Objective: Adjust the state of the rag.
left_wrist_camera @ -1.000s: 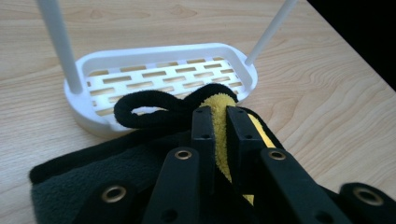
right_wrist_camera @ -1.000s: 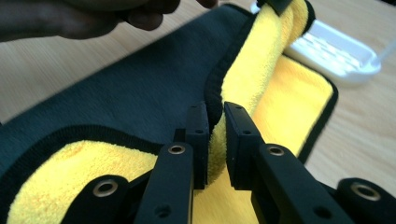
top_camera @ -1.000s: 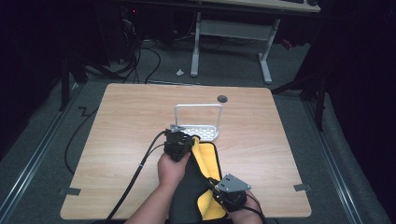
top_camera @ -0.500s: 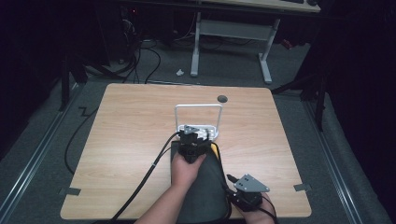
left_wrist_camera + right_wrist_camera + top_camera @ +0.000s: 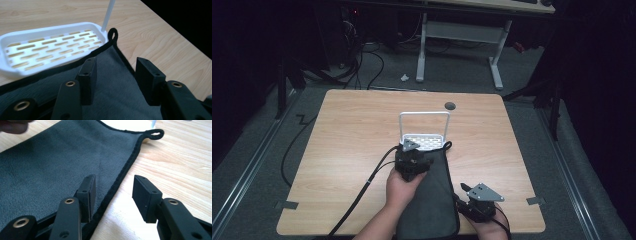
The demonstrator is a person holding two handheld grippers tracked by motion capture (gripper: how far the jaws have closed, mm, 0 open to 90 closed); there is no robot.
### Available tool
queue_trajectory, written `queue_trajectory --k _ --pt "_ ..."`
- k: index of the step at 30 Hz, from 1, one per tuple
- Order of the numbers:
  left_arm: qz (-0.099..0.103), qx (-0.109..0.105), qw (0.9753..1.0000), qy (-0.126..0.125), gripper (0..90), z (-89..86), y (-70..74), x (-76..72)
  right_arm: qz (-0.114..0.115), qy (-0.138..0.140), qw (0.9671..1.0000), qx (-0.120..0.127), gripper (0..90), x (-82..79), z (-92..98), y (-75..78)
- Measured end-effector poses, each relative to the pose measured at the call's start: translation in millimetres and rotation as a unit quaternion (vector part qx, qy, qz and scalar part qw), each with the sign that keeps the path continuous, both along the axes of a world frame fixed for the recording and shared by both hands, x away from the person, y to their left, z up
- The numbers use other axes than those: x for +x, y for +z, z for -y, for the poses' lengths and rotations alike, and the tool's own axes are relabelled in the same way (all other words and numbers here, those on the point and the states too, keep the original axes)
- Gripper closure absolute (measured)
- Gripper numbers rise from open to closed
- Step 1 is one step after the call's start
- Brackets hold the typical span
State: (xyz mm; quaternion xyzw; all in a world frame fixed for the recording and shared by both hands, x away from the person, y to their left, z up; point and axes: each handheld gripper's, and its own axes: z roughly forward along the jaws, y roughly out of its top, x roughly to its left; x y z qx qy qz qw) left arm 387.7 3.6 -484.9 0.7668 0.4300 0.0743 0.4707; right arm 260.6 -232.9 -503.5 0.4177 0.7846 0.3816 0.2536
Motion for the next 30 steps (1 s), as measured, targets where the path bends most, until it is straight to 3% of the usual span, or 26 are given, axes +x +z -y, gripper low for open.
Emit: queue_trajectory --k 6,11,15,22,27,30 --pt "0.002 0.019 0.9998 0.002 53.5 -20.8 -12.3 -11.7 -0.004 0.005 1.0 -0.008 53.5 0.4 -4.0 -3.2" --pt "0.017 0.041 0.999 -0.002 54.0 -39.2 -18.4 -25.0 -0.005 0.006 1.0 -0.006 53.5 0.6 -1.9 -5.1" --pt "0.01 0.035 0.9991 -0.021 57.5 -56.2 -23.7 -40.4 -0.01 0.01 0.9999 -0.003 53.6 2.0 -2.3 -6.7" --pt "0.022 0.073 0.9961 -0.046 57.3 -60.8 -33.6 -64.8 -0.024 0.02 0.9995 -0.009 49.5 7.9 -10.5 -8.1" --pt "0.011 0.079 0.9956 -0.05 57.4 -62.2 -38.9 -61.2 -0.03 0.014 0.9994 0.006 52.0 29.9 -13.7 0.5" --pt "0.011 0.092 0.9943 -0.054 57.9 -61.4 -42.3 -58.7 -0.036 0.02 0.9991 -0.007 55.8 49.2 -23.0 0.0"
